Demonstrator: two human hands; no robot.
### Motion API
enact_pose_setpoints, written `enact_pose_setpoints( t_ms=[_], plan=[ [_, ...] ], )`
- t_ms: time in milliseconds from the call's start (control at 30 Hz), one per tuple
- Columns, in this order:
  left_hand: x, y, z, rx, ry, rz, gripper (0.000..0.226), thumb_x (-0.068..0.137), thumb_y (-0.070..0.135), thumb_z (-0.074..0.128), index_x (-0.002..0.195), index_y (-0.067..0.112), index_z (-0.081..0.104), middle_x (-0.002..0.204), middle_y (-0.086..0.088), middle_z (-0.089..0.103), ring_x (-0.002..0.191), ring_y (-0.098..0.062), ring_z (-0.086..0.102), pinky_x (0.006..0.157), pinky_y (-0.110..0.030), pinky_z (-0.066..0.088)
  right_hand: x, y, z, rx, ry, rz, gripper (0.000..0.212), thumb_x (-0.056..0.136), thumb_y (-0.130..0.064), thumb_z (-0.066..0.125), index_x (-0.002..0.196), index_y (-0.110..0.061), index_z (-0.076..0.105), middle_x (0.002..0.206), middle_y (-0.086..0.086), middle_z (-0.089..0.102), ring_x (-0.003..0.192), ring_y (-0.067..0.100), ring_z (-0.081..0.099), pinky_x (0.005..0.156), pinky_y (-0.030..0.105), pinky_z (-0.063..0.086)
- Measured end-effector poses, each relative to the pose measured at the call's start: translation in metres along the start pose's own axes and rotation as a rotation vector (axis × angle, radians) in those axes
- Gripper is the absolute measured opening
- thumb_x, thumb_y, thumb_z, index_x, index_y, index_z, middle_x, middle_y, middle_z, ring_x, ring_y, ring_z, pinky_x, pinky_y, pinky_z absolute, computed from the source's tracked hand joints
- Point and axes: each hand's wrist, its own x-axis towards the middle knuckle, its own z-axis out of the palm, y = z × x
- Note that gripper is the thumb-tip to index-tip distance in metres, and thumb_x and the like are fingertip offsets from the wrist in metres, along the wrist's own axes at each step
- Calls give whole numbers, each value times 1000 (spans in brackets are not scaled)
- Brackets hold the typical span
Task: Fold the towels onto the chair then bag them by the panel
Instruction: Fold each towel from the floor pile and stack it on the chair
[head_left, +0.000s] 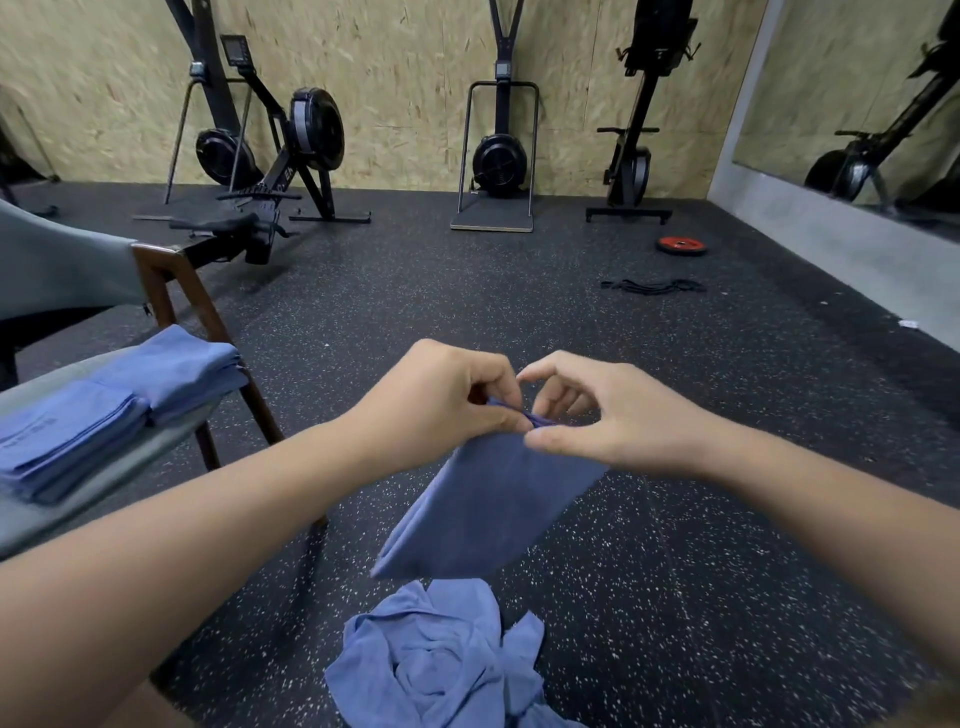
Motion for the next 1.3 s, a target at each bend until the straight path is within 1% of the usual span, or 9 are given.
enact_pose_setpoints(
  t_ms=[167, 333, 467, 600, 800, 933, 1133, 1233, 1300],
  plan=[
    [2, 5, 10, -179, 19, -43, 20, 82, 29, 93, 84, 24, 75, 72, 10, 70, 64, -2, 54, 63, -24, 42, 9, 3, 20, 27, -4, -47, 34, 84, -52, 83, 95, -24, 68, 84, -1, 70, 81, 25, 61, 80, 53, 55],
    [0, -4, 17, -394, 27, -135, 39, 83, 51, 89, 96, 27, 62, 84, 5, 69, 73, -12, 57, 69, -35, 47, 8, 3, 11, 8, 55, -94, 27, 97, -36, 78, 81, -22, 62, 68, -13, 50, 67, 5, 41, 65, 36, 37],
    [-4, -21, 28, -483, -154, -206, 55, 78, 49, 95, 109, 14, 66, 88, -8, 67, 84, -12, 54, 75, -40, 48, 7, 0, -4, 57, 61, -112, 13, 98, -23, 77, 89, -21, 69, 78, 2, 66, 72, 3, 51, 68, 35, 42],
    [-5, -43, 39, -398, -269, -235, 58, 80, 51, 92, 114, 11, 70, 113, -27, 70, 95, -16, 59, 96, -67, 52, 4, 0, -23, 101, 178, -145, 11, 99, -19, 77, 90, -19, 71, 81, -1, 69, 75, 2, 55, 69, 28, 44],
    [-5, -74, 29, -7, -318, -220, 30, 87, 47, 82, 104, 24, 74, 92, 4, 77, 88, -21, 74, 84, -45, 59, 2, 11, -50, 341, 329, -132, 9, 103, -14, 71, 109, -8, 71, 94, 14, 77, 83, 11, 64, 76, 25, 50],
    [-5, -89, 13, 152, -284, -243, 34, 91, 42, 84, 76, 23, 60, 67, 13, 60, 61, -7, 50, 60, -24, 43, 1, 33, -66, 345, 427, -64, 8, 104, -17, 70, 107, -10, 69, 89, 3, 73, 81, 11, 59, 74, 29, 45],
    [-3, -96, -16, -135, -139, -403, 14, 100, 30, 75, 96, 19, 67, 78, 11, 69, 69, -5, 59, 65, -17, 47, 2, 68, -69, 312, 505, 44, 4, 104, -21, 72, 102, -17, 71, 96, 27, 72, 82, 18, 58, 80, 40, 43],
    [1, -88, -22, -510, 32, -433, 10, 105, 16, 68, 100, 14, 59, 85, 2, 66, 81, -11, 62, 80, -36, 55, 5, 83, -68, 357, 539, 110, 6, 103, -24, 72, 99, -20, 71, 100, 31, 70, 83, 22, 58, 79, 45, 45],
    [3, -81, -24, -467, 103, -365, 14, 105, 16, 67, 106, 19, 53, 83, 3, 63, 78, -12, 58, 77, -36, 52, 7, 89, -67, 377, 556, 147, 7, 104, -25, 72, 98, -22, 72, 96, 26, 73, 83, 22, 58, 78, 46, 45]
  ],
)
